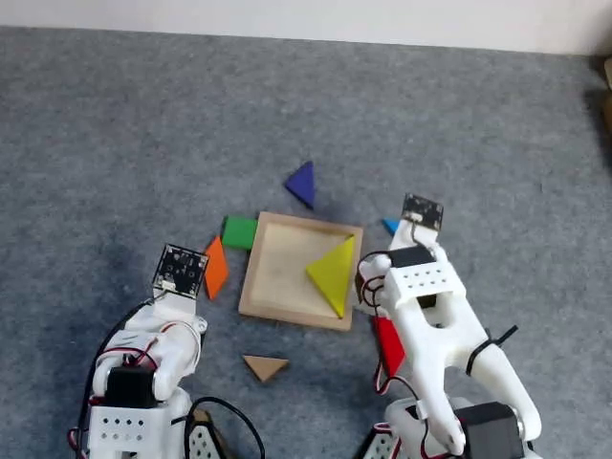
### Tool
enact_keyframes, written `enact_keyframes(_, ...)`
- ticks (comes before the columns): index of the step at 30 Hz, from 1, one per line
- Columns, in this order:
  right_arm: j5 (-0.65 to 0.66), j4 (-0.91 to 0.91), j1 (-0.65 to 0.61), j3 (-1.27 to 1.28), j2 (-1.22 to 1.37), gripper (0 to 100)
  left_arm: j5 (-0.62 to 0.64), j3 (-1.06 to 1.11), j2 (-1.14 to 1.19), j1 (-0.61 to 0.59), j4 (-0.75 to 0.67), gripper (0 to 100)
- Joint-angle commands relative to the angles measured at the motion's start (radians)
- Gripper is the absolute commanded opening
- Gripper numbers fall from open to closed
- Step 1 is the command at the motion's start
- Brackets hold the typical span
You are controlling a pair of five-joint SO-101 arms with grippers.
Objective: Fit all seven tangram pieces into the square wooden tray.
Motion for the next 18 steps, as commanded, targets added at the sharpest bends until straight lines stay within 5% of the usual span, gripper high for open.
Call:
enact_keyframes(1,-0.017,0.045,-0.008,-0.008,-0.039,32.6,-0.008,0.021,-0.053,-0.013,0.006,1)
enact_keyframes(18,-0.018,-0.074,0.004,0.068,-0.038,32.5,-0.008,0.021,-0.053,-0.013,0.006,1)
